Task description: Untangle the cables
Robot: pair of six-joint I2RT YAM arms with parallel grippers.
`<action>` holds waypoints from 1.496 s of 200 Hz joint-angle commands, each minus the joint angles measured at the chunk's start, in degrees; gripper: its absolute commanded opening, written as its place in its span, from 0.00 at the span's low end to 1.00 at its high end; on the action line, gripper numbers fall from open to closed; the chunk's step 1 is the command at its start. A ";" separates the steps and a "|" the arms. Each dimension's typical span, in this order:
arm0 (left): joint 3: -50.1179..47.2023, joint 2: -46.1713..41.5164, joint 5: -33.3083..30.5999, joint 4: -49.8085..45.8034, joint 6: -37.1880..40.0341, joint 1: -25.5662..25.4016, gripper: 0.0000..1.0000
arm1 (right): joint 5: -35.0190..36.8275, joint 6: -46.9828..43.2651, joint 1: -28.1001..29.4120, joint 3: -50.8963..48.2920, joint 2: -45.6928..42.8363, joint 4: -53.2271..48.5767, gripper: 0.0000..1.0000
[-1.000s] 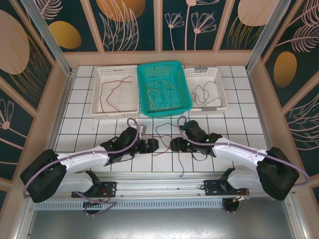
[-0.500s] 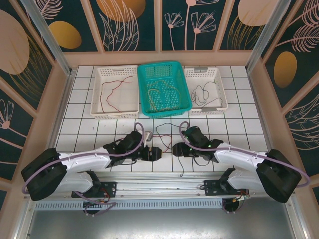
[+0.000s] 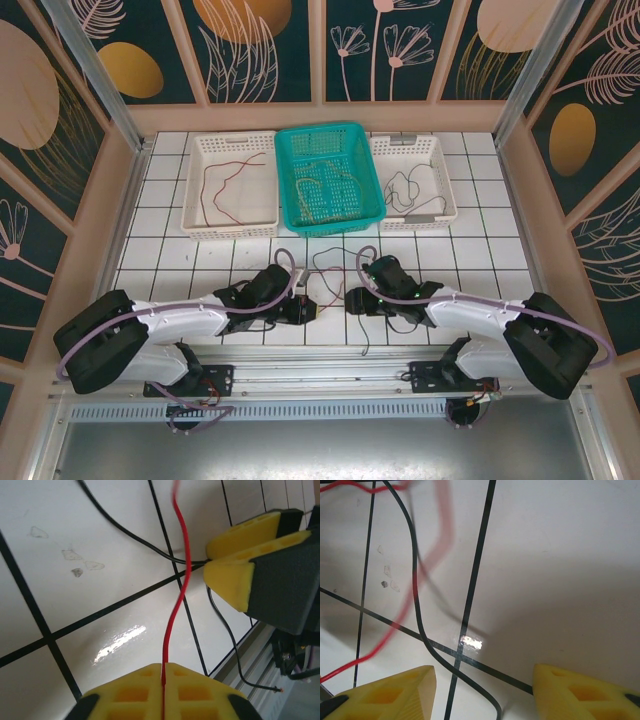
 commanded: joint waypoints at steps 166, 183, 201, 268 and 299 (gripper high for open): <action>28.62 -18.97 -22.68 -27.63 12.37 7.34 0.00 | 1.45 1.00 4.30 -0.64 4.55 1.92 0.25; 32.82 -19.01 -24.27 -30.00 14.21 8.28 0.00 | 1.67 1.16 4.62 -1.13 4.01 2.25 0.25; 38.90 -18.95 -27.24 -33.93 16.85 9.02 0.00 | 2.13 1.06 5.05 -1.23 3.15 2.27 0.26; 48.61 -15.19 -31.37 -35.01 26.45 18.85 0.00 | 4.29 -2.79 8.60 1.61 1.17 3.69 0.40; 45.01 -11.50 -23.28 -27.64 25.34 30.15 0.00 | 7.50 -3.89 10.53 3.82 4.39 2.59 0.41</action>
